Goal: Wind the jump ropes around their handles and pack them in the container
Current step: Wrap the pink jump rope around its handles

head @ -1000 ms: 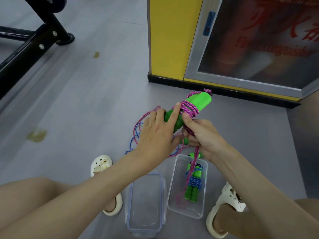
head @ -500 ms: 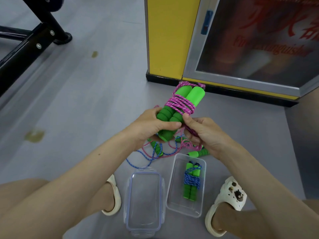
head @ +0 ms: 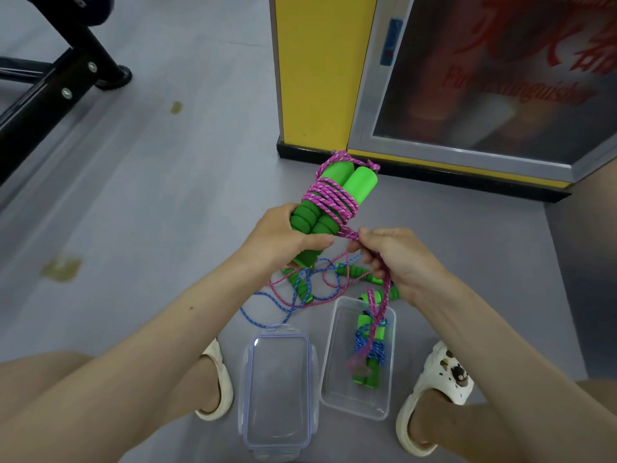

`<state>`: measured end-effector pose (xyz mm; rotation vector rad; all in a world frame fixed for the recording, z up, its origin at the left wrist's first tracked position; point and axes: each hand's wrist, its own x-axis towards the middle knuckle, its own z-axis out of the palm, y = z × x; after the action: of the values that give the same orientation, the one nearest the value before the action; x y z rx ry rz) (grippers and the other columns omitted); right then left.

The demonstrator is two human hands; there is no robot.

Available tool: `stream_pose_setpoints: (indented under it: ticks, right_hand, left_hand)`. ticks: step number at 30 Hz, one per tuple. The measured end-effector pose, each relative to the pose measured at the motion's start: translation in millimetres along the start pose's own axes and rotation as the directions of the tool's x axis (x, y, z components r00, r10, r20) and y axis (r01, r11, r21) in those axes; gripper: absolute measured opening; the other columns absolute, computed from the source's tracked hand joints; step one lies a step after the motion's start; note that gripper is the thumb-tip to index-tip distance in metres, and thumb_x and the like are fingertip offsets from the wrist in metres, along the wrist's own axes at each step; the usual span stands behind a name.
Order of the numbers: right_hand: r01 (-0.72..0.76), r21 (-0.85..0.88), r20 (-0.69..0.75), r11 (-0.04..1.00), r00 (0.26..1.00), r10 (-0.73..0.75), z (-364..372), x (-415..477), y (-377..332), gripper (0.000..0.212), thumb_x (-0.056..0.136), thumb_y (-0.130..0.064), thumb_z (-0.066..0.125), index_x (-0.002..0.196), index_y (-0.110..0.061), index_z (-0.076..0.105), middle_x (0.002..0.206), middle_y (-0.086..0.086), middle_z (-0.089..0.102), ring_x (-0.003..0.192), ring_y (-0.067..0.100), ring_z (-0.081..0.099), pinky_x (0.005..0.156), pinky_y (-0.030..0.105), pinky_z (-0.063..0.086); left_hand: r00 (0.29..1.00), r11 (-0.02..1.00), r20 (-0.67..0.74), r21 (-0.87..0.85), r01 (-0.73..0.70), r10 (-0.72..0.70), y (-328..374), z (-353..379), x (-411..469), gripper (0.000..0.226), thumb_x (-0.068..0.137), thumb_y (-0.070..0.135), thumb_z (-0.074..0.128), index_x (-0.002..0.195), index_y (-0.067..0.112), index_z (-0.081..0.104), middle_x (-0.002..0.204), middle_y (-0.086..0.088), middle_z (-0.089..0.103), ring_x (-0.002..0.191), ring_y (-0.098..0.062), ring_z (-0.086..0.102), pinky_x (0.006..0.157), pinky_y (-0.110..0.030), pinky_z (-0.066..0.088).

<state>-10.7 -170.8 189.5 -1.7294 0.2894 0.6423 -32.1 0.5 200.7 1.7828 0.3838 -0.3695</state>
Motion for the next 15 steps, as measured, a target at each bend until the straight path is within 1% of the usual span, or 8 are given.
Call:
stream_pose_setpoints:
  ticks: [2, 3, 4, 6, 7, 8, 12, 15]
  right_hand:
    - [0.014, -0.006, 0.002, 1.0, 1.0, -0.014, 1.0, -1.5, -0.4, 0.034, 0.098, -0.021, 0.048, 0.074, -0.006, 0.066, 0.05, -0.001, 0.041, 0.038, 0.006, 0.03, 0.038, 0.017, 0.024]
    - [0.019, -0.009, 0.008, 1.0, 1.0, -0.019, 1.3, -1.8, -0.3, 0.034, 0.099, -0.022, 0.048, 0.076, -0.005, 0.066, 0.05, 0.0, 0.041, 0.037, 0.005, 0.029, 0.037, 0.017, 0.023]
    - [0.025, -0.015, 0.02, 1.0, 1.0, -0.025, 1.7, -2.1, -0.2, 0.034, 0.099, -0.023, 0.048, 0.08, -0.003, 0.067, 0.05, 0.0, 0.041, 0.036, 0.005, 0.028, 0.036, 0.017, 0.023]
    - [0.034, -0.027, 0.054, 0.999, 0.998, -0.033, 3.0, -2.9, 0.5, 0.035, 0.099, -0.024, 0.047, 0.088, 0.002, 0.067, 0.049, 0.001, 0.044, 0.034, 0.005, 0.029, 0.035, 0.016, 0.024]
    - [0.032, -0.025, 0.067, 0.999, 0.997, -0.03, 3.9, -3.4, 0.6, 0.035, 0.099, -0.024, 0.047, 0.09, 0.004, 0.066, 0.048, 0.001, 0.046, 0.033, 0.005, 0.03, 0.034, 0.016, 0.025]
    - [0.027, -0.018, 0.077, 0.999, 0.997, -0.025, 4.6, -4.1, 0.3, 0.035, 0.099, -0.024, 0.047, 0.092, 0.005, 0.065, 0.047, 0.001, 0.048, 0.032, 0.005, 0.031, 0.034, 0.016, 0.026]
    - [0.047, -0.049, 0.142, 0.998, 0.989, -0.04, 7.3, -7.3, -2.9, 0.034, 0.098, -0.025, 0.05, 0.09, 0.005, 0.064, 0.048, 0.005, 0.053, 0.031, 0.005, 0.03, 0.032, 0.015, 0.025]
    - [0.056, -0.109, 0.184, 0.992, 0.982, -0.035, 12.1, -8.5, -4.4, 0.03, 0.098, -0.021, 0.049, 0.086, 0.003, 0.063, 0.047, 0.008, 0.051, 0.029, 0.005, 0.025, 0.031, 0.015, 0.02]
  left_hand:
    - [1.0, 1.0, -0.016, 0.014, -0.014, 0.015, -0.3, -0.1, -0.2, 0.037, 0.072, 0.014, 0.082, 0.103, 0.016, 0.062, 0.092, -0.009, 0.07, 0.073, -0.02, 0.068, 0.068, -0.035, 0.061]
    - [0.998, 0.996, -0.038, 0.081, -0.049, 0.052, -0.7, 0.6, -0.7, 0.042, 0.072, 0.017, 0.082, 0.108, 0.016, 0.061, 0.094, -0.007, 0.07, 0.077, -0.022, 0.069, 0.071, -0.039, 0.06]
    - [0.991, 0.971, -0.062, 0.217, -0.103, 0.119, -1.7, 1.5, -0.7, 0.047, 0.073, 0.023, 0.082, 0.114, 0.019, 0.059, 0.096, -0.004, 0.069, 0.082, -0.022, 0.068, 0.074, -0.04, 0.059]
    - [0.961, 0.824, -0.105, 0.543, -0.159, 0.255, -3.3, 5.2, -3.3, 0.057, 0.076, 0.034, 0.077, 0.127, 0.027, 0.051, 0.102, 0.002, 0.066, 0.091, -0.022, 0.064, 0.075, -0.033, 0.051]
    - [0.941, 0.739, -0.124, 0.654, -0.16, 0.313, -3.5, 7.0, -5.2, 0.06, 0.079, 0.037, 0.073, 0.132, 0.03, 0.046, 0.105, 0.002, 0.065, 0.095, -0.023, 0.062, 0.072, -0.03, 0.045]
    - [0.925, 0.682, -0.134, 0.713, -0.159, 0.356, -4.4, 8.4, -6.1, 0.06, 0.082, 0.038, 0.07, 0.134, 0.031, 0.043, 0.105, 0.002, 0.065, 0.096, -0.025, 0.061, 0.07, -0.029, 0.041]
    - [0.872, 0.546, -0.173, 0.829, -0.122, 0.459, -9.9, 7.9, -5.2, 0.049, 0.086, 0.032, 0.065, 0.128, 0.026, 0.041, 0.086, 0.001, 0.058, 0.086, -0.03, 0.061, 0.061, -0.03, 0.034]
    - [0.865, 0.467, -0.175, 0.881, -0.076, 0.47, -14.0, 5.9, -4.6, 0.051, 0.088, 0.03, 0.063, 0.132, 0.023, 0.038, 0.093, -0.002, 0.063, 0.087, -0.03, 0.061, 0.061, -0.031, 0.033]
